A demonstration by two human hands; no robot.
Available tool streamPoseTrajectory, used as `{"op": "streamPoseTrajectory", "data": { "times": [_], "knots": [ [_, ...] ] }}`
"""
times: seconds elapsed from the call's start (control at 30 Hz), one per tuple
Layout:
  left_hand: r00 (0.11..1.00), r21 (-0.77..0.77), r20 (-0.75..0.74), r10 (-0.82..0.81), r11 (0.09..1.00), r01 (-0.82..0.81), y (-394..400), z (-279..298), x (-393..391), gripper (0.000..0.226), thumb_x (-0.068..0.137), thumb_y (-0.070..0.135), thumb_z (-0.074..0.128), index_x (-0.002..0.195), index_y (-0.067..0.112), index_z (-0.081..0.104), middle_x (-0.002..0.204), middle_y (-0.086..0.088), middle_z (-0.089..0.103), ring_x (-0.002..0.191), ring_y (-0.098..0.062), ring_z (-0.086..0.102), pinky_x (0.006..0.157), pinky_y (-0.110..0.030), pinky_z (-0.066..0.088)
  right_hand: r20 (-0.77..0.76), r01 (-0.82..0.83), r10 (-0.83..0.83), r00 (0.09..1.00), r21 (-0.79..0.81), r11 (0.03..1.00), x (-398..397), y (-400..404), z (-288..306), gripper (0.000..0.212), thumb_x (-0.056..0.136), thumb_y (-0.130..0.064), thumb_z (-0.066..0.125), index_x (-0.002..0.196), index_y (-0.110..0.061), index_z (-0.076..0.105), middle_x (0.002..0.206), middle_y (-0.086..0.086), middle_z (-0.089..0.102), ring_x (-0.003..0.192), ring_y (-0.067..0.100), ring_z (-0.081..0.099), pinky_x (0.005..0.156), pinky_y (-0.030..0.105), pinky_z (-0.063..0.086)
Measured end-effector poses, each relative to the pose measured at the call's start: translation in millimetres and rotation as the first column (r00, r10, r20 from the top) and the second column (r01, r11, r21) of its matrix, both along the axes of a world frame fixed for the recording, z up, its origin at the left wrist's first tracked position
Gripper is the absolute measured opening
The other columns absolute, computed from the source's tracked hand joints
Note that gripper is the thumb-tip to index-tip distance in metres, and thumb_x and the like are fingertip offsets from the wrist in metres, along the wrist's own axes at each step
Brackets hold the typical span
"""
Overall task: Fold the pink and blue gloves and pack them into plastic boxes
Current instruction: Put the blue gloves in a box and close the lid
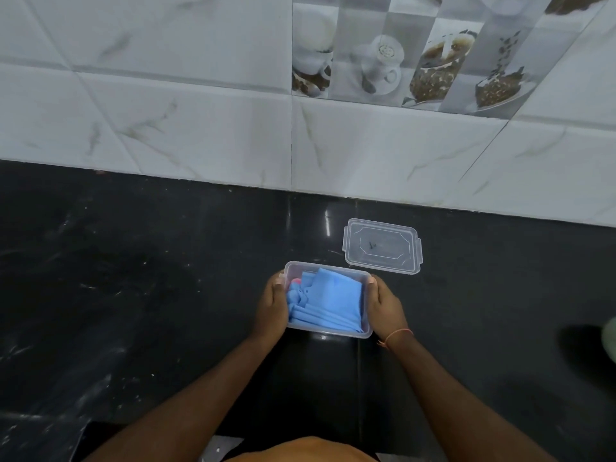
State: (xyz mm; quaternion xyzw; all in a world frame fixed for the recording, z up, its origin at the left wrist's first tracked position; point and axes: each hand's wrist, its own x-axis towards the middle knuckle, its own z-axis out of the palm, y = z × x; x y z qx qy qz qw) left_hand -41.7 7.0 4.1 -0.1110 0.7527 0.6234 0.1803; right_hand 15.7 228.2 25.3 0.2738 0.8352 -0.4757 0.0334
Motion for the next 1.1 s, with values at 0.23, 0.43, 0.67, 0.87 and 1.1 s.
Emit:
{"op": "streamPoseTrajectory", "data": {
  "times": [0.23,0.43,0.67,0.87,1.1],
  "knots": [
    [0.992,-0.054,0.054,-0.118,0.991,0.121,-2,1,-6,0.029,0.116,0.045,0.024,0.131,0.042,0.048,0.117,0.014,0.064,0.104,0.003,0.061,0.083,-0.019,0.046,-0.010,-0.023,0.023,1.000,0.004,1.000,-8,11,-6,0.041,0.112,-0.044,0.029,0.128,-0.023,0.061,0.112,0.001,0.067,0.104,0.018,0.062,0.090,0.033,0.047],
    [0.970,-0.144,0.131,-0.203,0.964,0.222,-6,2,-48,0.034,0.108,0.047,0.040,0.121,0.032,0.068,0.122,0.002,0.074,0.103,-0.011,0.072,0.090,-0.037,0.059,-0.070,0.038,-0.044,0.997,-0.090,0.995,-5,26,-11,0.025,0.109,-0.043,0.045,0.117,-0.031,0.065,0.108,-0.010,0.071,0.103,0.012,0.067,0.094,0.037,0.053],
    [0.863,-0.355,0.076,-0.499,0.796,0.491,52,39,-120,0.047,0.110,0.033,0.052,0.154,0.016,0.053,0.153,-0.004,0.056,0.136,-0.020,0.054,0.106,-0.029,0.040,-0.060,0.306,-0.300,0.952,0.253,0.918,-35,107,-16,0.033,0.101,-0.018,0.059,0.131,-0.006,0.066,0.131,0.019,0.062,0.114,0.034,0.064,0.105,0.040,0.048],
    [0.765,-0.423,0.200,-0.613,0.650,0.631,131,18,-155,0.060,0.102,0.026,0.060,0.157,0.007,0.046,0.160,-0.013,0.051,0.142,-0.028,0.052,0.118,-0.036,0.040,0.121,0.349,-0.365,0.923,0.136,0.927,-54,161,-51,0.054,0.095,-0.020,0.065,0.147,-0.010,0.055,0.144,0.015,0.059,0.123,0.038,0.064,0.113,0.047,0.047],
    [0.866,-0.335,0.151,-0.477,0.799,0.499,155,-5,-163,0.020,0.091,0.002,0.061,0.104,0.000,0.077,0.104,-0.018,0.076,0.100,-0.035,0.075,0.087,-0.049,0.066,0.124,0.456,-0.441,0.889,-0.150,0.877,-63,154,-39,0.033,0.101,-0.013,0.059,0.131,-0.018,0.069,0.103,0.002,0.073,0.082,0.018,0.066,0.087,0.050,0.063]
  ]
}}
